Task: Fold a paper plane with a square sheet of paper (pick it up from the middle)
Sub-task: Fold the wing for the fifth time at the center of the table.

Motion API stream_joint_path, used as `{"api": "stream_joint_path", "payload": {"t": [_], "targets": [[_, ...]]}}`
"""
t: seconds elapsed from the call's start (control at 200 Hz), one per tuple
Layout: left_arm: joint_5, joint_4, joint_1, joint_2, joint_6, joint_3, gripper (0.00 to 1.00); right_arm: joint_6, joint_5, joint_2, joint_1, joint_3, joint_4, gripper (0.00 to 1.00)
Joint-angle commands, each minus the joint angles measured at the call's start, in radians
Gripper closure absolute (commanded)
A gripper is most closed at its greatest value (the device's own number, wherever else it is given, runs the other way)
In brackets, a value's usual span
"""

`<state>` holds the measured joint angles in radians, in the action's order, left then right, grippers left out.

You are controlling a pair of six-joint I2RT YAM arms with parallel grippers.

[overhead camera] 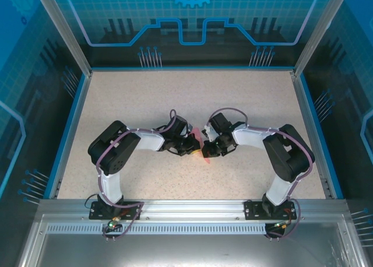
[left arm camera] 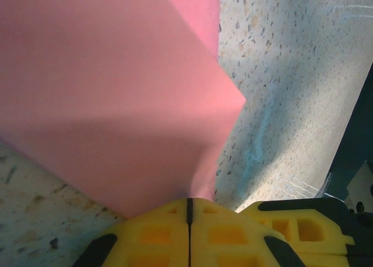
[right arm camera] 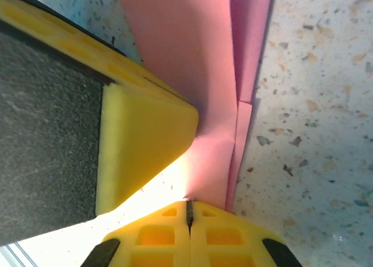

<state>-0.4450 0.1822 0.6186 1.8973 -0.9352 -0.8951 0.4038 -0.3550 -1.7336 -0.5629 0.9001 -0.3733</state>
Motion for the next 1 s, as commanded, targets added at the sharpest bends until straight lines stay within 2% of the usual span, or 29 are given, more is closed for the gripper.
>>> {"api": "stream_joint_path", "payload": {"t": [0.0,0.265,0.46,0.7,0.995], "targets": [[0.102,-0.169,0.001,0.025,0.019,0.0,0.96,-0.025,0.023,0.017,0.001,-0.062,-0.104,0.99],[0.136,-0.263,-0.002,0.029,0.034,-0.02,0.96,-0.011,0.003,0.083,0.003,-0.152,-0.17,0.99],[0.135,-0.267,-0.002,0.039,0.034,-0.028,0.97,0.013,-0.018,0.151,0.003,-0.206,-0.211,0.99],[0.111,-0.244,-0.001,0.032,0.044,-0.035,0.97,0.019,-0.002,0.273,0.021,-0.129,-0.177,0.97],[0.072,-0.192,0.0,0.027,0.044,-0.034,0.97,0.06,-0.055,0.07,-0.004,0.021,0.012,0.99]]}}
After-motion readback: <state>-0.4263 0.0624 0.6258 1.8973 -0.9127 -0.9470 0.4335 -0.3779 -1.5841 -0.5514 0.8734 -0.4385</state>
